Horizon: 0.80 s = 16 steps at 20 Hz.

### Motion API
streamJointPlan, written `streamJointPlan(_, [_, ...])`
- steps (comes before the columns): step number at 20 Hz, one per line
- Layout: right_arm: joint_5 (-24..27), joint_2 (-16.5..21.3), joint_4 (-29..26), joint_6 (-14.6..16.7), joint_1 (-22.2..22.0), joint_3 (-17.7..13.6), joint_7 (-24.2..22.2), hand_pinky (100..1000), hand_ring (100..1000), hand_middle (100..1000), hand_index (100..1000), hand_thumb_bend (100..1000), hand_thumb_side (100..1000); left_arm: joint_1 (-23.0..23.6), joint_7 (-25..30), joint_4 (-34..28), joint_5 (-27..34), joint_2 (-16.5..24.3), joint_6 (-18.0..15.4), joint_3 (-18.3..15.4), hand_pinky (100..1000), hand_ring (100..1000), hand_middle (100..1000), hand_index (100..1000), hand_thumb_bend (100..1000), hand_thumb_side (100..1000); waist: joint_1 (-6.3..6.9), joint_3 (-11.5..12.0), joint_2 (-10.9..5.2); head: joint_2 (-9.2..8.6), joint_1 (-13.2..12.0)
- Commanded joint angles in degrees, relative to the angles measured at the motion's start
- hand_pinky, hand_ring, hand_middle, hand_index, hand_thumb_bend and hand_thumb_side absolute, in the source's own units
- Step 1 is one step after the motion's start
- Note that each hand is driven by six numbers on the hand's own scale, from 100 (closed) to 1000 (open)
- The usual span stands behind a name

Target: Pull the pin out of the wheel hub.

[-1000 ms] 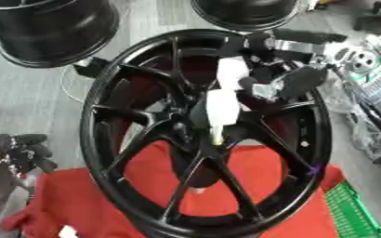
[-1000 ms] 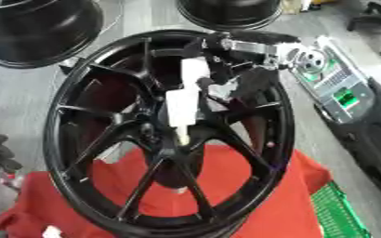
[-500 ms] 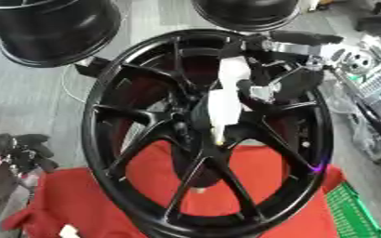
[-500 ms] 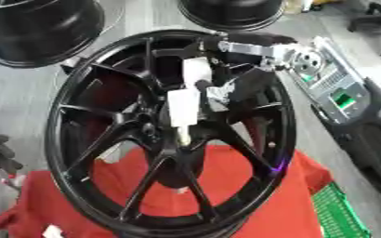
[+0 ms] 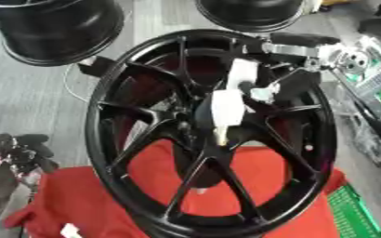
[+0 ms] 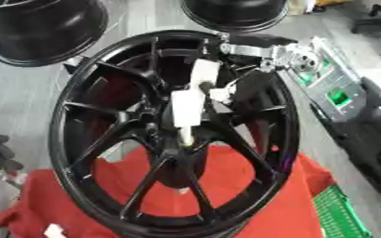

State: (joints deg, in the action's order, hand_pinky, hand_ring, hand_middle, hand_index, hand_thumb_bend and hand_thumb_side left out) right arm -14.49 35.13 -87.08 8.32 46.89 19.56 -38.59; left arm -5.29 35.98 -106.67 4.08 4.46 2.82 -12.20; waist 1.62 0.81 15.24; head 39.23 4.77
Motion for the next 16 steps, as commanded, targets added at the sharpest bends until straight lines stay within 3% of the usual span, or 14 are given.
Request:
streamJointPlan(1, [-0.33,1.07,0.2,0.49,0.57,-0.54,0.71,267,319,667,749,100,212,-0.51,0.18,-0.88,0.43,0.52,-0.08,0.06,641,464,543,765,138,958,-0.02,0.09,-1.3,0.18,0.12])
streamJointPlan(6, [-0.75,1.28,0.42,0.61,0.55,-0.51,1.22,276,324,736,825,100,262,-0.53,0.22,-0.87,0.61,0.57,-0.09,0.08,642,464,543,765,138,957,-0.02,0.26,-1.42,0.24,0.13])
streamJointPlan(12, [-1.72,1.27,0.67,0.74,0.45,-0.55,1.02,272,322,696,815,100,248,-0.48,0.26,-0.84,0.66,0.56,-0.08,0.07,642,464,543,765,138,957,0.01,0.23,-1.52,0.35,-0.02])
streamJointPlan(16, [-1.66,1.29,0.56,0.96,0.5,-0.73,1.66,258,318,609,772,100,211,-0.42,0.27,-0.85,0.71,0.55,-0.12,0.07,642,464,543,765,138,957,0.07,0.22,-1.56,0.49,-0.08])
